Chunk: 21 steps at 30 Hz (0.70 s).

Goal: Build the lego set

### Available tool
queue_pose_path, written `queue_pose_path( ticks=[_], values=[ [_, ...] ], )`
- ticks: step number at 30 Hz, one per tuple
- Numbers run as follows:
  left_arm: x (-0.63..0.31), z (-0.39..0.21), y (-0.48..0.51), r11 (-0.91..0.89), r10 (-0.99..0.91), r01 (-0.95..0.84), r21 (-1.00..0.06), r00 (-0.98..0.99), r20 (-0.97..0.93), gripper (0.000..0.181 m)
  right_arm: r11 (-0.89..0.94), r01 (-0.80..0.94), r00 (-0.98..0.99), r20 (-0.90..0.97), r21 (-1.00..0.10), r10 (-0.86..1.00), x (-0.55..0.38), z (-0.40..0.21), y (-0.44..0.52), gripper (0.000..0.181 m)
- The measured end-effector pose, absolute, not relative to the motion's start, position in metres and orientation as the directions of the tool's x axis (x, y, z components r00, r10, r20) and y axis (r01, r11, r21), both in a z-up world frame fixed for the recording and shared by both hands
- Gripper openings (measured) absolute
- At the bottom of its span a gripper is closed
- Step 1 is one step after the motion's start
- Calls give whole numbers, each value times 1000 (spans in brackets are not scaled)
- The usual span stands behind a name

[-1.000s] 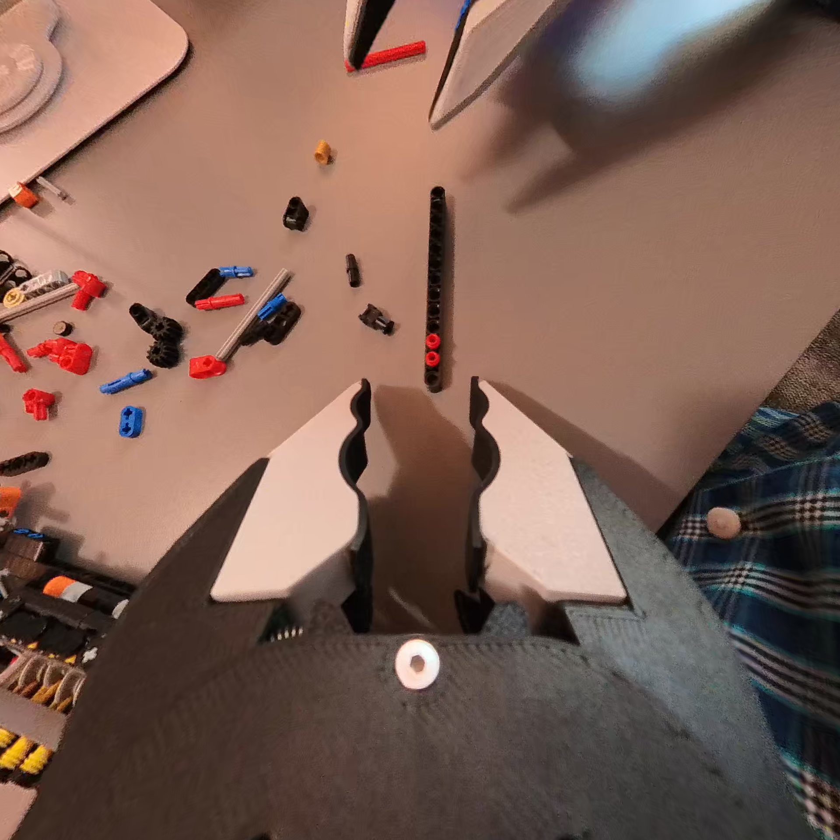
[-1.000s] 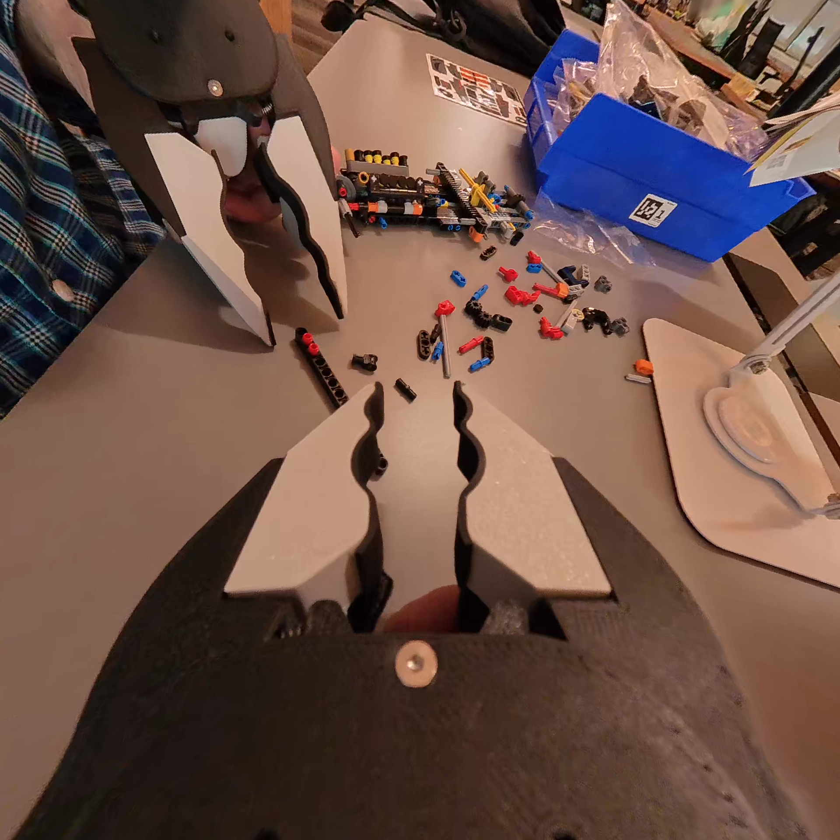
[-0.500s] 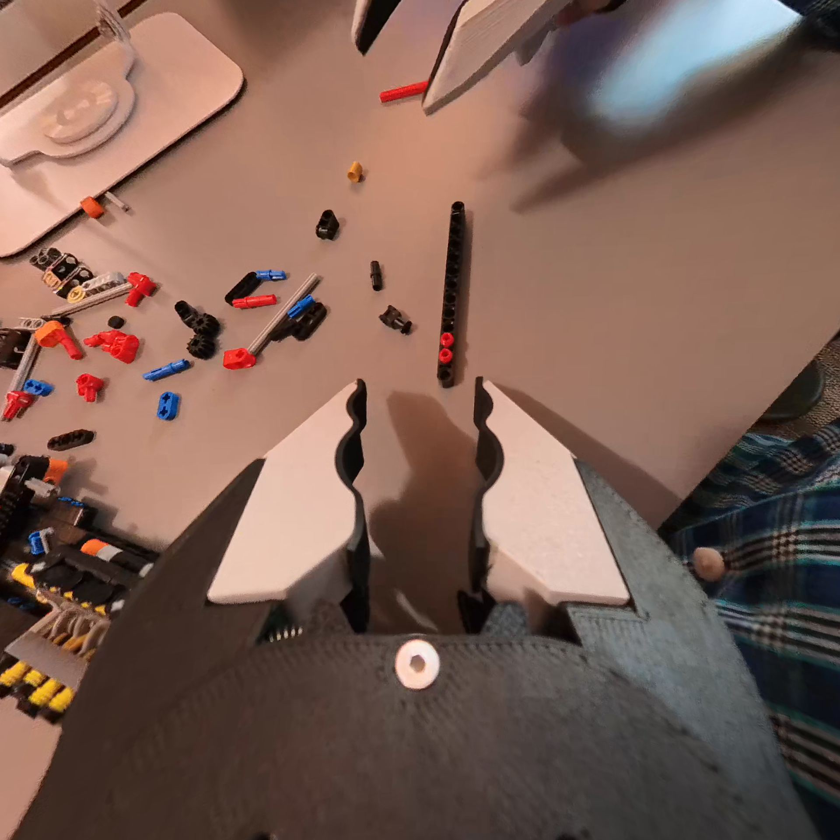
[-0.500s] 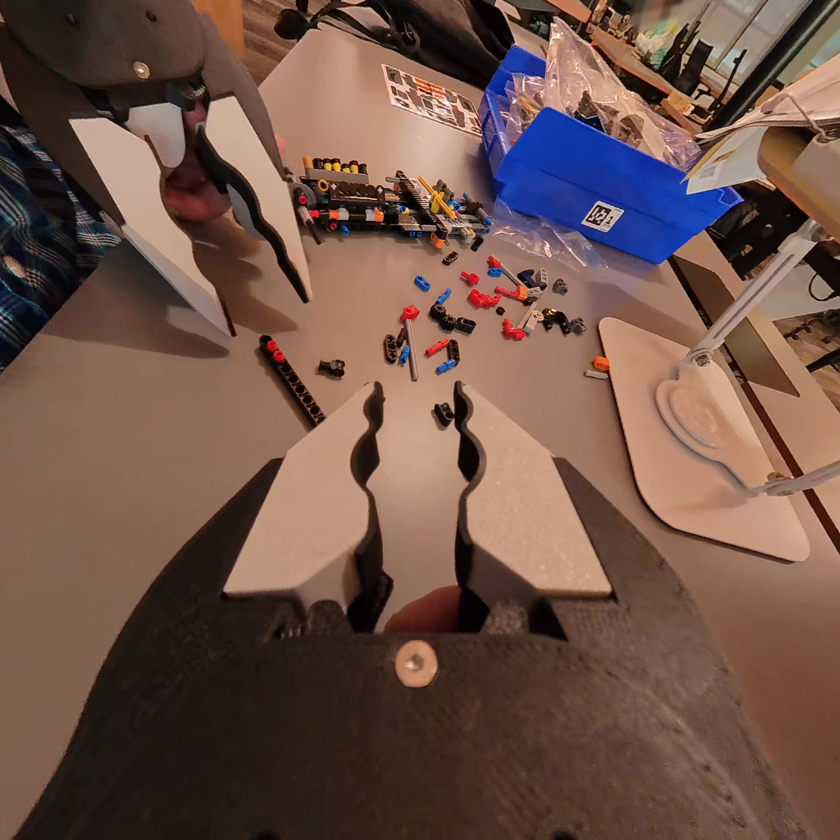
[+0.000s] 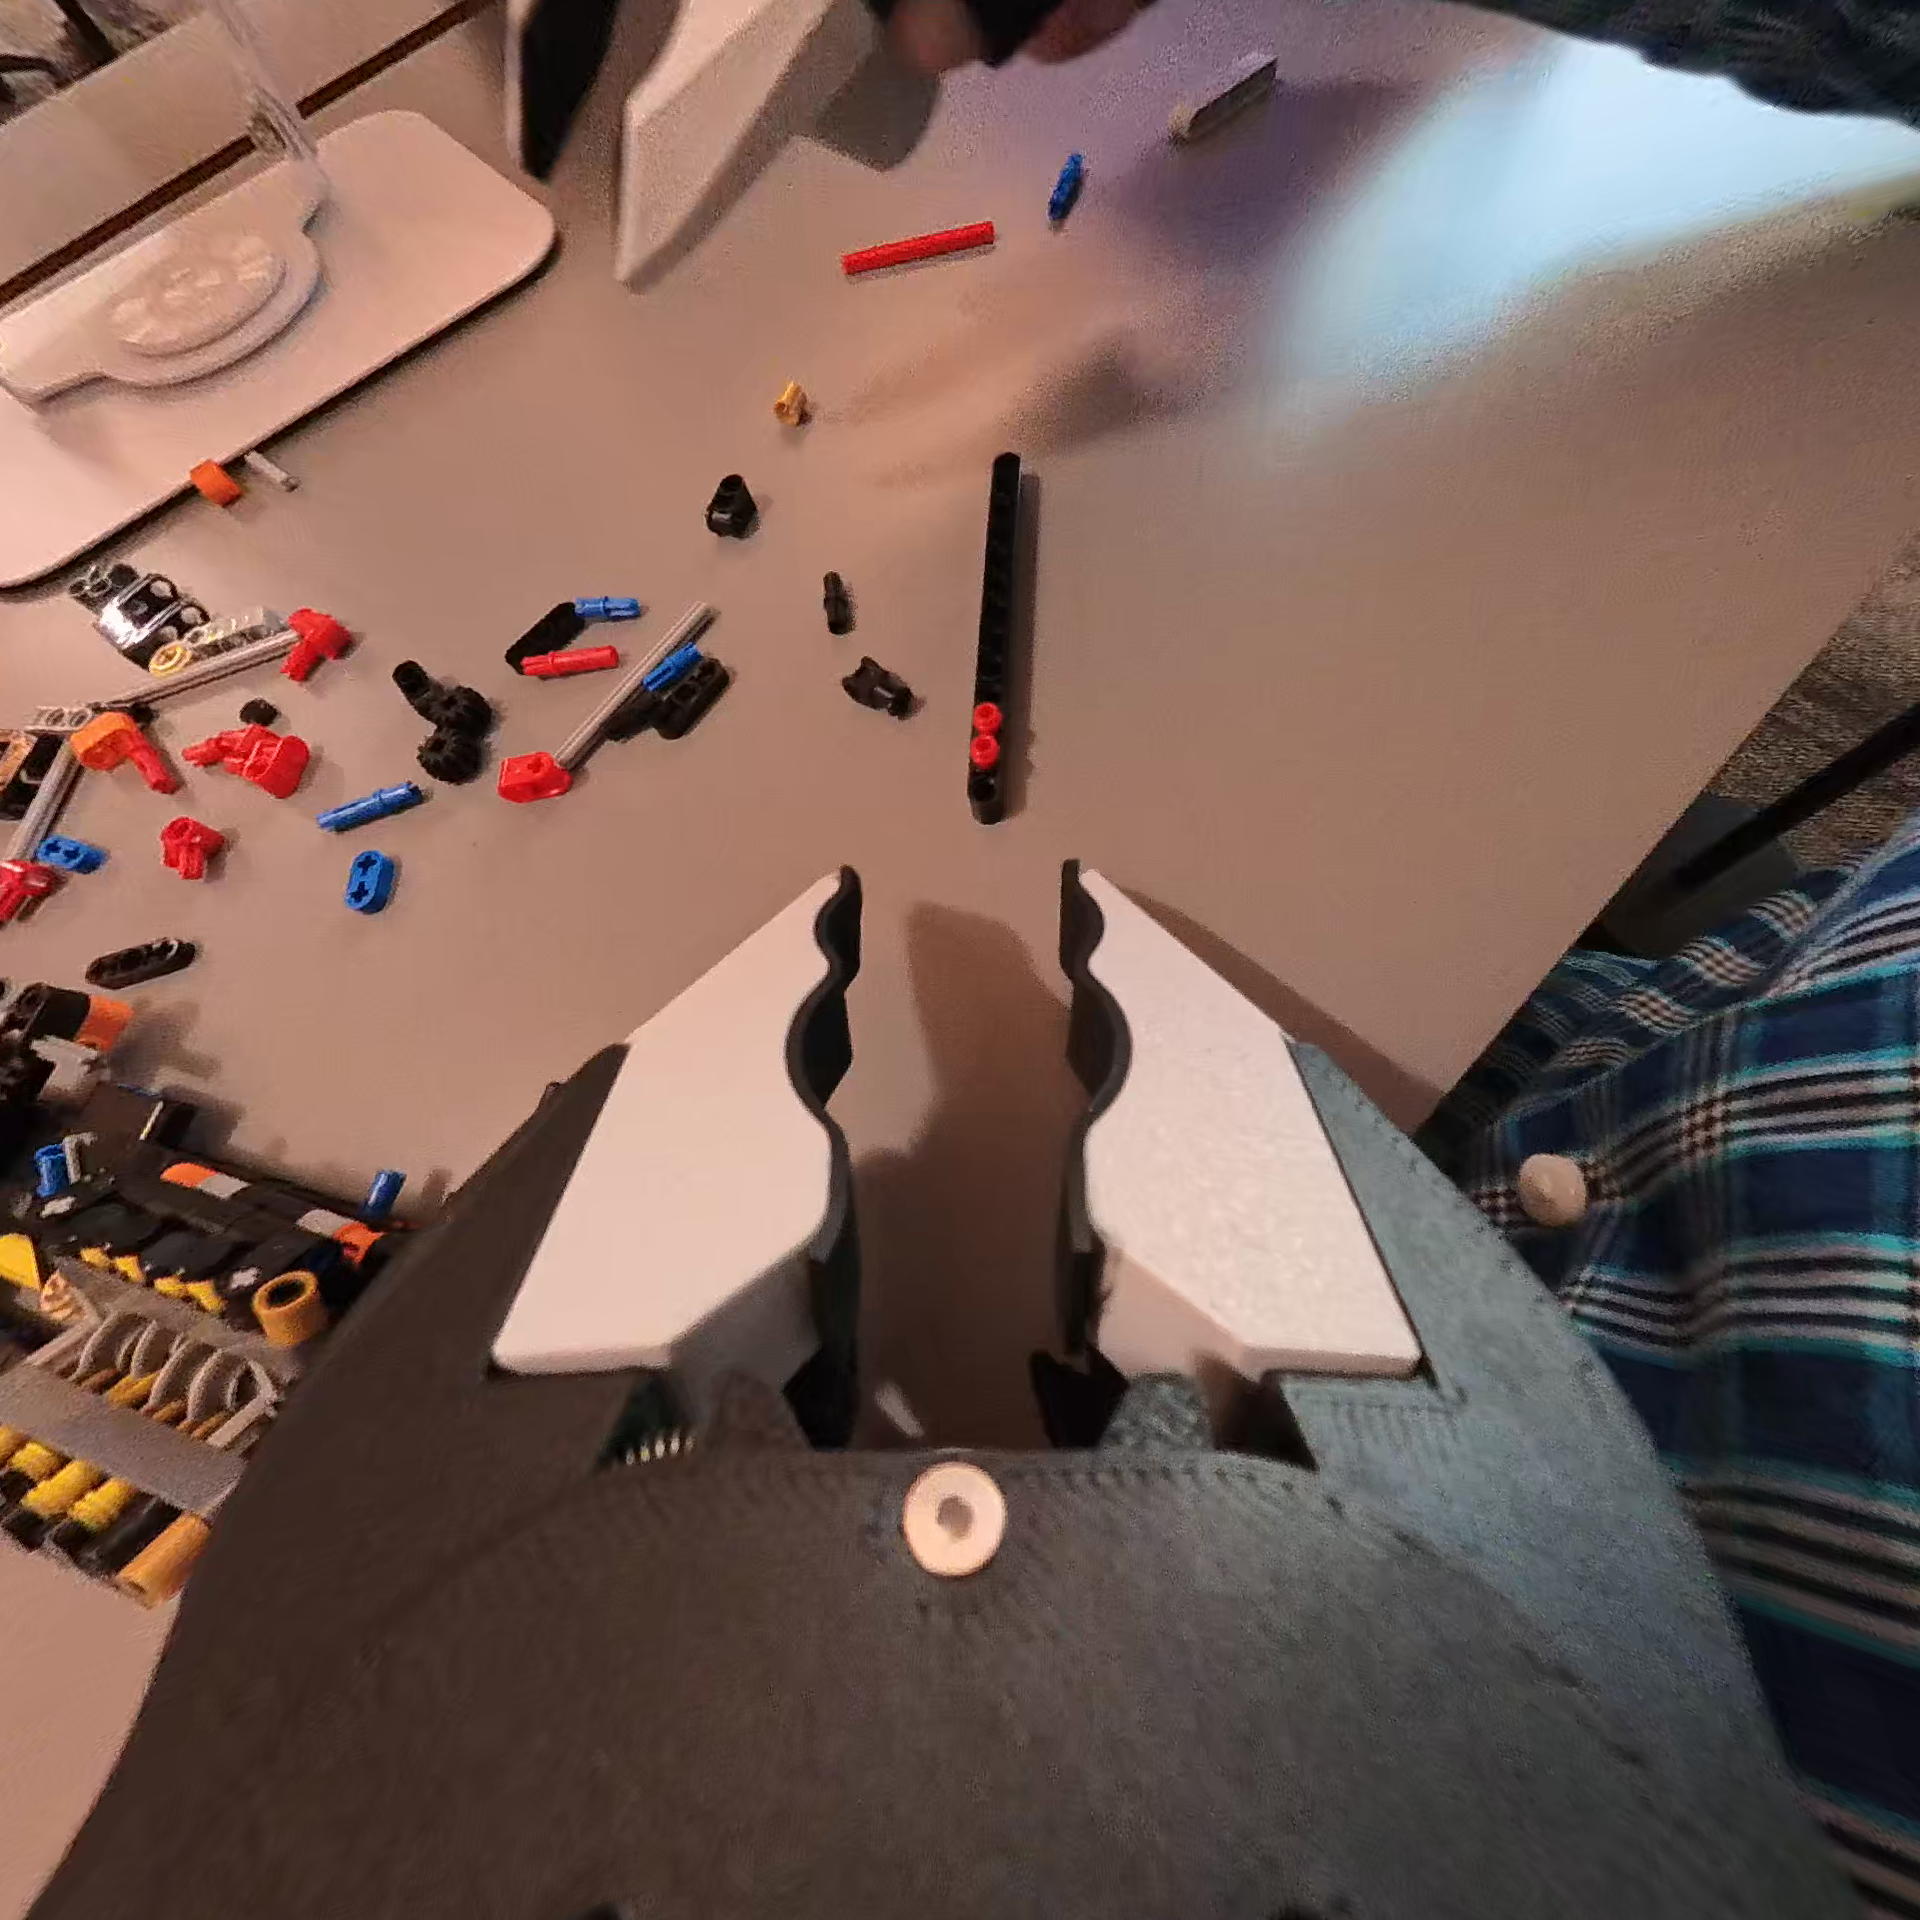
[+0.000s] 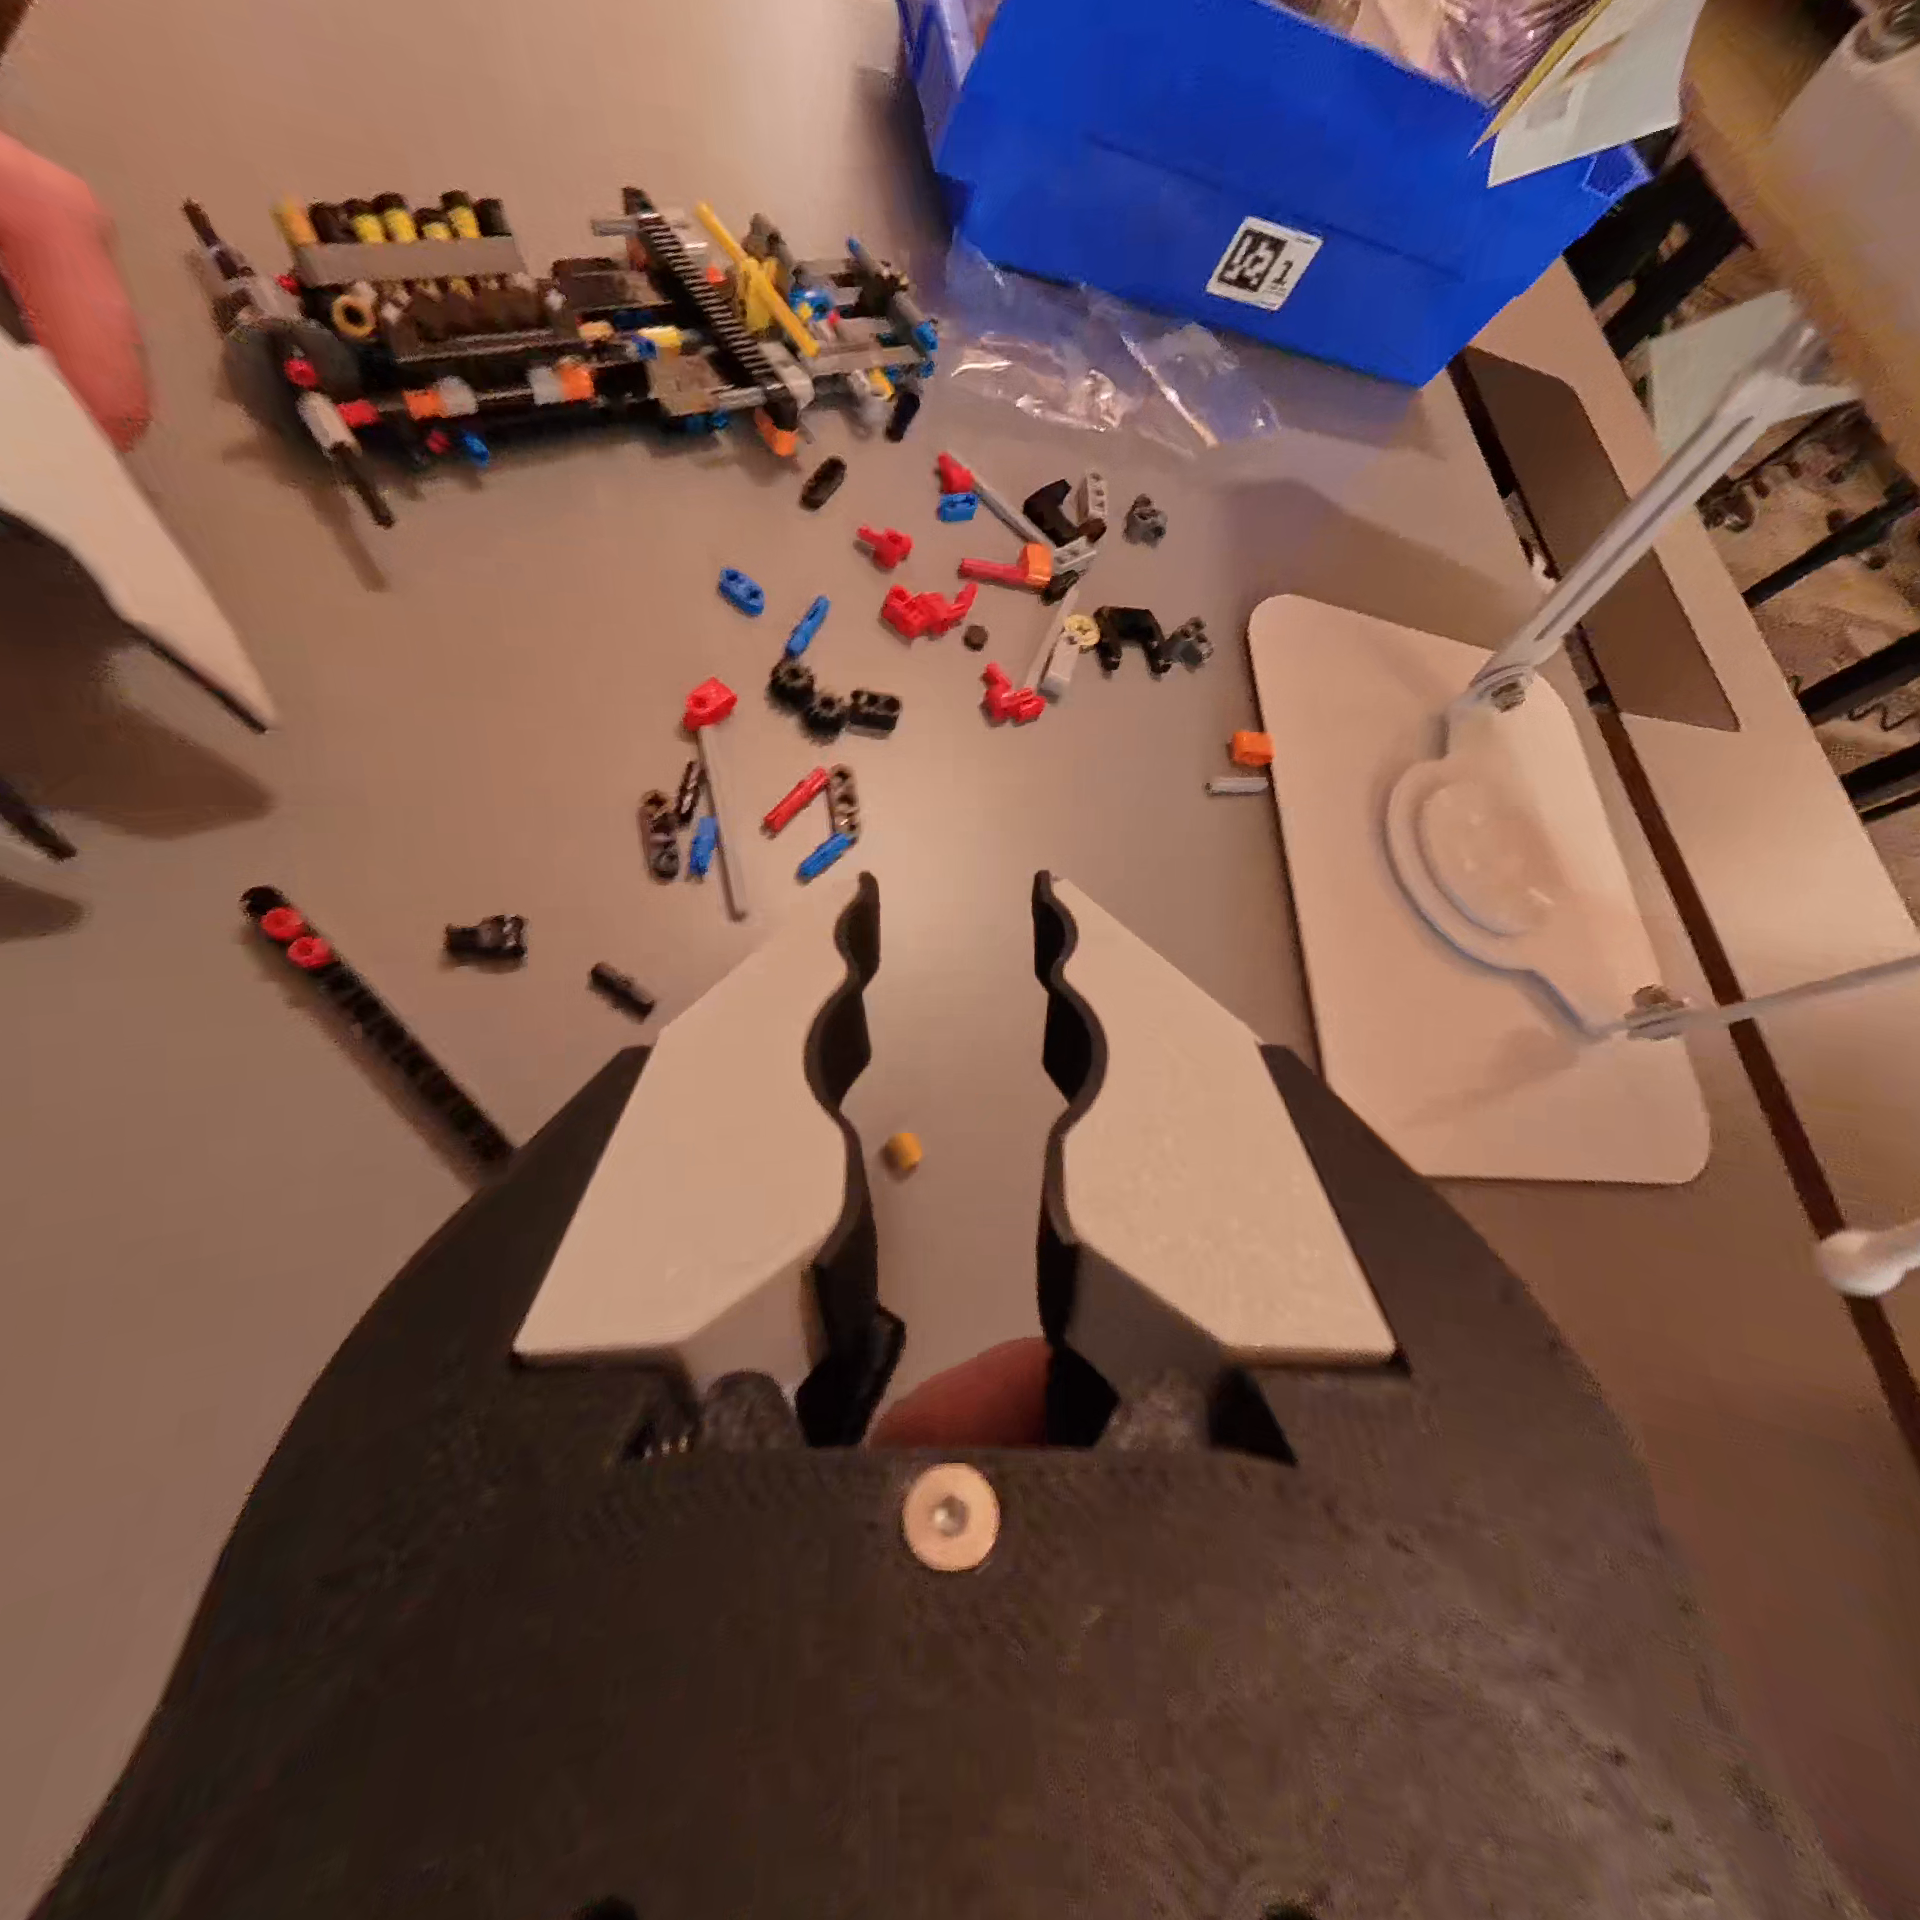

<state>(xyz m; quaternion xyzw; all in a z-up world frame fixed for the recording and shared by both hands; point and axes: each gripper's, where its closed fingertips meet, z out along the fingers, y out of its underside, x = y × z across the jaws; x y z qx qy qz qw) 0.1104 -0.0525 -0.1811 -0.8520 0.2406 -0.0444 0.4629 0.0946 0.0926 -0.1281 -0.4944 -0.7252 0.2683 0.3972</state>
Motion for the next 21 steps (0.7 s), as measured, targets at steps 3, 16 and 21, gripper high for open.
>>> queue_pose_path(
  ticks=[3, 16, 21],
  values=[
    [111, -180, -54, -445, -459, -354, -823, 879, -130, 35, 316, 538, -165, 270, -782, 949, 84, -116, 112, 28],
    [114, -169, -57, -386, -486, -299, -872, 870, -83, 28, 189, 632, -69, 188, -752, 980, 134, -102, 136, 18],
    [114, -168, -57, -380, -479, -305, -873, 872, -97, 26, 253, 616, -160, 195, -746, 967, 107, -108, 109, 18]
  ],
)
